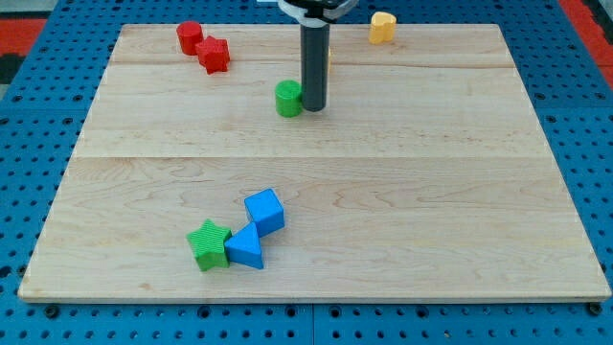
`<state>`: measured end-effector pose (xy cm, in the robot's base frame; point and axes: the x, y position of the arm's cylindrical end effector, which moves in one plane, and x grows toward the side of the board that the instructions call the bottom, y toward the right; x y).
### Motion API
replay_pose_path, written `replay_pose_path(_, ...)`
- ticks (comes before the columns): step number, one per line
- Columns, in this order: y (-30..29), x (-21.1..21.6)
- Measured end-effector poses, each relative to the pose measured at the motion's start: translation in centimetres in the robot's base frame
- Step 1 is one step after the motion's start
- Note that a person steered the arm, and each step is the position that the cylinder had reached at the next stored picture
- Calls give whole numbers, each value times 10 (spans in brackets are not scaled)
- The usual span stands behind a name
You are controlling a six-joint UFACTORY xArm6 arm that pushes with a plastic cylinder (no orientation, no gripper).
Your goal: Slightly move red circle towards right
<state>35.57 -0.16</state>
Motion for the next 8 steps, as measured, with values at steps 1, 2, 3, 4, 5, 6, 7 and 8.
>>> replay_pose_path(1,-1,0)
replay_pose_path(2,-24,-4)
replay_pose_path(3,-35,-17)
replay_pose_path(4,-64,3)
replay_pose_path(5,-137,-3)
replay_pose_path(6,-183,-36)
replay_pose_path(7,-191,-78)
replay_pose_path(8,-173,-124)
